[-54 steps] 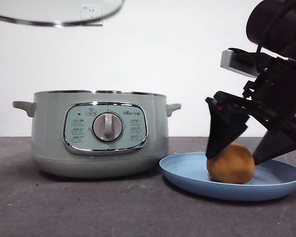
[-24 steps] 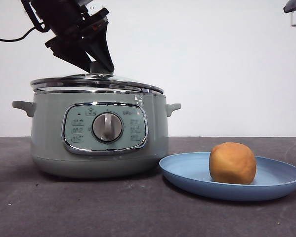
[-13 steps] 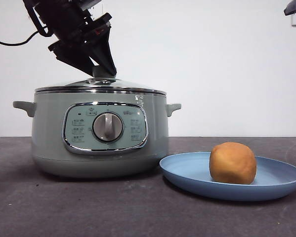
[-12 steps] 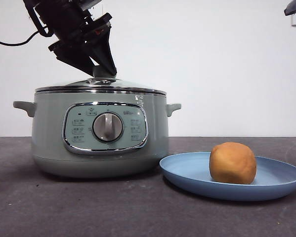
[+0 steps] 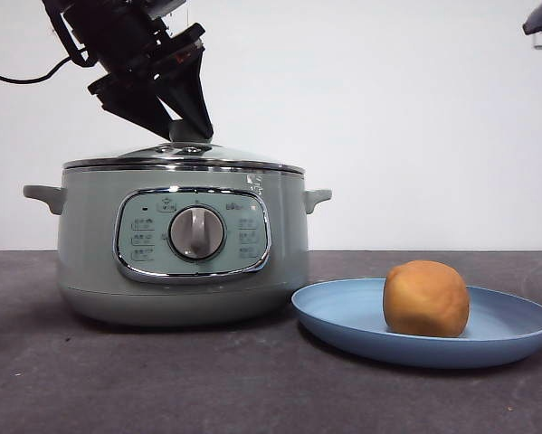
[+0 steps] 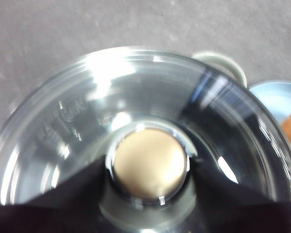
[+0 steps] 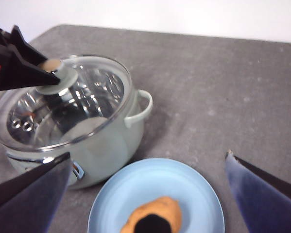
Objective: Take the potato out from the steamer,put the potato on the plate,close the lid
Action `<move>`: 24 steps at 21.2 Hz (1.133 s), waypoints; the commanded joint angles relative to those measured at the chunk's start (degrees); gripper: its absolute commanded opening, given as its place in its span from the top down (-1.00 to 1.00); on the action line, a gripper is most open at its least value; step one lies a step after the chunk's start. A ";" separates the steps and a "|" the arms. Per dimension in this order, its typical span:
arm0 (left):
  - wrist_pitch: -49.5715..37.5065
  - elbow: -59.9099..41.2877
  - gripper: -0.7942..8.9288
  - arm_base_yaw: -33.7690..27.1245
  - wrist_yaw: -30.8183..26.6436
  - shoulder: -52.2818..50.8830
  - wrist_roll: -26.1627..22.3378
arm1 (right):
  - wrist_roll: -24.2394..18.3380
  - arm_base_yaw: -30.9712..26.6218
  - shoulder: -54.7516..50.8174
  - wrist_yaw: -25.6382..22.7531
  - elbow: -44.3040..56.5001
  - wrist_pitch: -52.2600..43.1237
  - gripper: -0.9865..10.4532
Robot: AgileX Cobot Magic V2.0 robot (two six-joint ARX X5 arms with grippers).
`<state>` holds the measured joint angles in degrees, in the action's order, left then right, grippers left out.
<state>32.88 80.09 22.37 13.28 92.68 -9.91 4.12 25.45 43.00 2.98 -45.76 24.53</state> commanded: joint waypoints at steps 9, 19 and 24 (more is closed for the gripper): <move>1.73 -0.11 -0.26 0.17 0.35 -4.83 0.85 | 1.01 0.17 0.00 3.13 -0.07 3.08 -0.22; 13.40 -0.11 -0.25 0.20 2.45 -16.83 0.85 | 3.65 0.17 0.00 13.05 -0.07 8.66 -0.21; 22.34 -0.11 0.10 0.17 5.09 -23.37 0.85 | 5.25 0.17 0.02 19.78 -0.07 12.79 -0.06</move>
<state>54.00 80.18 22.37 17.89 69.93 -9.17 7.92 25.50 43.00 22.02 -45.76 37.10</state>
